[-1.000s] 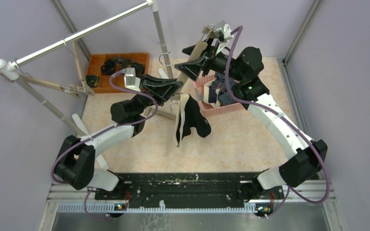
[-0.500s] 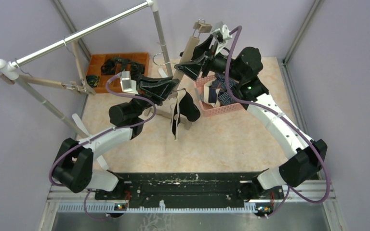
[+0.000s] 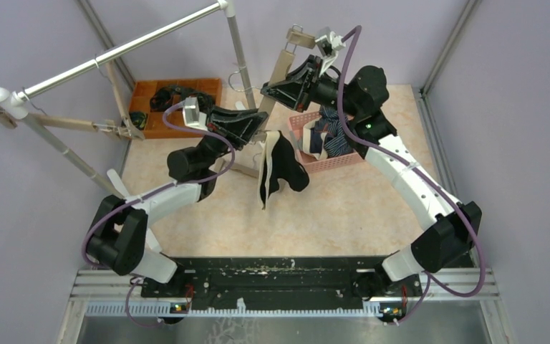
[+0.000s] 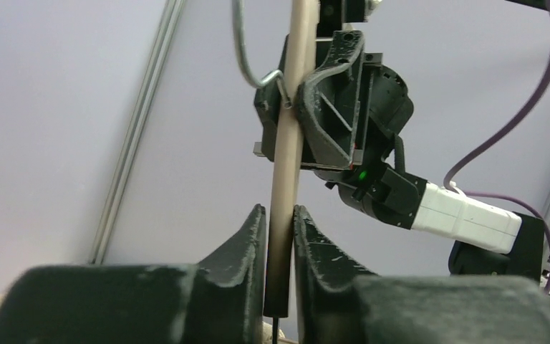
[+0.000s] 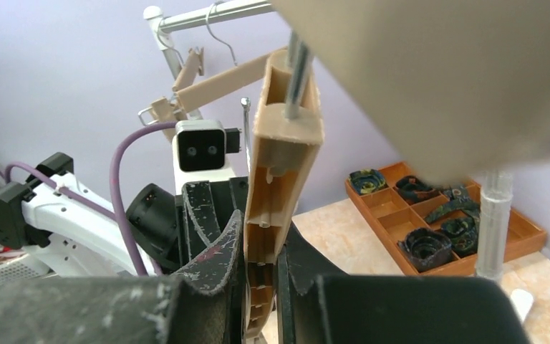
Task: Remove the underwear clipped to the hanger
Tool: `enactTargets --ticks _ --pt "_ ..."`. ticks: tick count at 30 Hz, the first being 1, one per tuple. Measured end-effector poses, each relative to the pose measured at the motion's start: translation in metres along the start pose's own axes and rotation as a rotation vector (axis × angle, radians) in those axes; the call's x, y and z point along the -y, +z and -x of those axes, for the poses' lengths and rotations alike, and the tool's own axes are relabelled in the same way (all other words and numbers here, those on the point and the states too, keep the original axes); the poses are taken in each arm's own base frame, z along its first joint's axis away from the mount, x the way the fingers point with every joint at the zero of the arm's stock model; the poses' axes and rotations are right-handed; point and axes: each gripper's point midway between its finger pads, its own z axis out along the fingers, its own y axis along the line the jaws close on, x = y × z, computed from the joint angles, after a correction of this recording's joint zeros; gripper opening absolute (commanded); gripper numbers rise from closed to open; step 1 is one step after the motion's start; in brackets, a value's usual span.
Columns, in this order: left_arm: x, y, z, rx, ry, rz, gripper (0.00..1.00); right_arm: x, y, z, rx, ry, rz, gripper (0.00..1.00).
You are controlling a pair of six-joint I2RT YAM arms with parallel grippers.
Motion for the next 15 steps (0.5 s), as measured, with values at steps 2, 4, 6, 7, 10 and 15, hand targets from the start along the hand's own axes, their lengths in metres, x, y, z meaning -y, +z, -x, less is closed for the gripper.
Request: enactTargets --ticks 2,4,6,7,10,15 --pt "-0.007 0.000 -0.001 -0.002 -0.030 0.013 0.37 0.004 0.000 -0.001 -0.002 -0.007 -0.021 0.00" --pt "-0.015 -0.002 -0.005 -0.006 -0.060 0.035 0.47 0.009 0.000 -0.004 -0.008 -0.027 -0.038 0.00" --pt "-0.021 -0.004 -0.007 -0.014 -0.072 0.047 0.52 0.014 -0.001 -0.006 -0.015 -0.045 -0.060 0.00" --pt "-0.021 -0.004 -0.008 -0.016 -0.074 0.048 0.54 0.016 -0.001 -0.006 -0.014 -0.053 -0.069 0.00" --pt "-0.022 -0.005 -0.006 -0.019 -0.066 0.046 0.55 0.019 -0.001 -0.005 -0.010 -0.069 -0.081 0.00" --pt "-0.023 -0.013 -0.005 -0.025 -0.053 0.059 0.58 0.021 -0.001 -0.004 -0.006 -0.086 -0.090 0.00"
